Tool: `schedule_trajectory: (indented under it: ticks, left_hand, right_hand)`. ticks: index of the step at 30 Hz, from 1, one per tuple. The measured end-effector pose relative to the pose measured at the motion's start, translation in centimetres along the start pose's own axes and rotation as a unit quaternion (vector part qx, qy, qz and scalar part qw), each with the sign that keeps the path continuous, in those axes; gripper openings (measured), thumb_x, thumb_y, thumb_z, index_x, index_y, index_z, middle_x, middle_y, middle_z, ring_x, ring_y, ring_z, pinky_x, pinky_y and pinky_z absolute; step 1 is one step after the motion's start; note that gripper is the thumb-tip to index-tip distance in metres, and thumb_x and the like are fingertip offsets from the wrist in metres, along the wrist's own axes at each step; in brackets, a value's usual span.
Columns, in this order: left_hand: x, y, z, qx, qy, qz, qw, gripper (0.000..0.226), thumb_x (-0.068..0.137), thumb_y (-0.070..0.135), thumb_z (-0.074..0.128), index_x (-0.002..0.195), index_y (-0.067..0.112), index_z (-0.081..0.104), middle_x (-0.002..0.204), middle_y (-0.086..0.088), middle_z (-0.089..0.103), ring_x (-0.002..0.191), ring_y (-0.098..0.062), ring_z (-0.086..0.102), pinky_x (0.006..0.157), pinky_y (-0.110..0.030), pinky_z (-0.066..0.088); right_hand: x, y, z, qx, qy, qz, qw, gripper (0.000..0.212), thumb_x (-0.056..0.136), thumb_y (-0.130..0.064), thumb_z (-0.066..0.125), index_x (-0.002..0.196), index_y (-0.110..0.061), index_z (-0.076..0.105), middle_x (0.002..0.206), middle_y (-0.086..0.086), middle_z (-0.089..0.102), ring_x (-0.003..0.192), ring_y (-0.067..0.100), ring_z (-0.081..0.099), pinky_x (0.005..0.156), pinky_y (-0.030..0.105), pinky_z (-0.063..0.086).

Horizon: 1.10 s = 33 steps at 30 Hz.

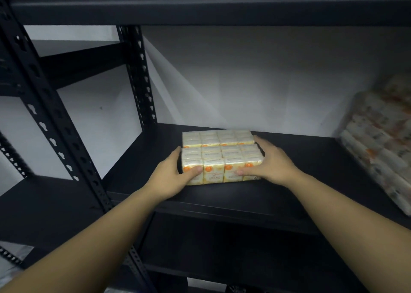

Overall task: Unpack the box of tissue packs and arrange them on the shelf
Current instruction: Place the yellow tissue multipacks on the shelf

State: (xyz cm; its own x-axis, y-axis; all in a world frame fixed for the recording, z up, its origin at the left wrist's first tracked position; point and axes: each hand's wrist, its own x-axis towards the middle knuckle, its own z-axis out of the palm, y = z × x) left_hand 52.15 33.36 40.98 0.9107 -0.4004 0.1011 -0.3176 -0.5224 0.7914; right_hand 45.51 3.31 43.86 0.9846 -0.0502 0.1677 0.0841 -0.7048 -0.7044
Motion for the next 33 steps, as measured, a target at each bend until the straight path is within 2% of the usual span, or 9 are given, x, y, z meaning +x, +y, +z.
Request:
schedule_trajectory:
  ticks: [2,4,7,12,18,21,26,30,33]
  left_hand:
    - [0.4,-0.3,0.0,-0.028,-0.012,0.011,0.999,0.067,0.087,0.062,0.074,0.146,0.044,0.047,0.132,0.026,0.066,0.12,0.002,0.064,0.106,-0.037,0.054]
    - [1.0,-0.5,-0.1,-0.051,-0.019,0.02,0.998,0.066,0.088,0.06,0.074,0.147,0.044,0.047,0.134,0.024,0.065,0.122,-0.001,0.064,0.107,-0.038,0.053]
    - [2.3,-0.5,-0.3,-0.081,-0.037,0.024,0.996,0.065,0.09,0.055,0.075,0.148,0.042,0.048,0.134,0.02,0.067,0.122,-0.005,0.066,0.106,-0.04,0.053]
    - [5.6,-0.6,-1.3,-0.121,-0.063,0.017,0.991,0.05,0.094,0.035,0.074,0.138,0.045,0.052,0.129,0.017,0.071,0.118,-0.003,0.068,0.101,-0.027,0.053]
    - [10.4,-1.5,-2.9,-0.11,-0.088,0.013,0.99,0.05,0.095,0.034,0.074,0.14,0.043,0.053,0.125,0.021,0.072,0.115,0.0,0.068,0.102,-0.026,0.052]
    - [12.6,-2.1,-3.2,-0.104,-0.097,0.019,0.99,0.051,0.095,0.036,0.074,0.143,0.038,0.054,0.127,0.019,0.072,0.117,-0.002,0.068,0.107,-0.033,0.051]
    - [14.8,-2.9,-3.3,-0.095,-0.11,0.029,0.989,0.056,0.095,0.044,0.072,0.147,0.041,0.051,0.132,0.018,0.07,0.122,-0.005,0.066,0.113,-0.041,0.047]
    - [14.9,-3.2,-3.0,-0.094,-0.106,0.036,0.989,0.055,0.096,0.044,0.071,0.147,0.044,0.049,0.132,0.019,0.069,0.122,-0.004,0.066,0.113,-0.04,0.047]
    - [14.5,-3.2,-2.9,-0.092,-0.101,0.035,0.99,0.052,0.097,0.041,0.07,0.146,0.043,0.05,0.13,0.021,0.069,0.121,-0.002,0.066,0.113,-0.039,0.047]
  right_hand:
    - [0.3,0.6,0.2,0.032,-0.002,0.004,0.999,0.089,0.057,-0.045,0.1,0.13,-0.057,0.052,0.118,-0.03,0.067,0.106,-0.014,0.061,0.094,0.018,0.052]
    - [0.5,1.0,0.6,0.047,0.009,0.0,0.999,0.085,0.058,-0.043,0.1,0.125,-0.061,0.052,0.116,-0.032,0.068,0.105,-0.013,0.062,0.088,0.014,0.052]
    - [0.9,1.5,1.3,0.063,0.035,0.001,0.997,0.082,0.059,-0.041,0.1,0.126,-0.057,0.056,0.114,-0.034,0.068,0.104,-0.013,0.063,0.084,0.011,0.051]
    - [3.1,1.6,2.5,0.075,0.06,0.025,0.995,0.082,0.058,-0.042,0.101,0.129,-0.048,0.059,0.113,-0.028,0.071,0.102,-0.012,0.065,0.087,0.016,0.053]
    - [6.9,1.4,3.6,0.08,0.091,0.062,0.991,0.081,0.058,-0.04,0.101,0.12,-0.053,0.05,0.104,-0.033,0.065,0.09,-0.026,0.058,0.073,0.0,0.045]
    - [8.7,1.9,3.8,0.078,0.097,0.063,0.99,0.081,0.056,-0.041,0.102,0.123,-0.047,0.057,0.11,-0.029,0.068,0.095,-0.021,0.061,0.078,0.005,0.046]
    - [10.7,2.1,3.4,0.069,0.095,0.076,0.99,0.087,0.057,-0.039,0.101,0.127,-0.046,0.051,0.111,-0.03,0.063,0.096,-0.016,0.058,0.081,0.006,0.046]
    - [10.7,2.2,3.7,0.065,0.1,0.081,0.99,0.1,0.055,-0.04,0.102,0.14,-0.038,0.049,0.114,-0.028,0.062,0.1,-0.013,0.057,0.083,0.008,0.045]
    - [10.3,2.1,3.8,0.065,0.103,0.091,0.988,0.094,0.055,-0.041,0.102,0.136,-0.042,0.053,0.115,-0.028,0.065,0.102,-0.012,0.06,0.093,0.016,0.051]
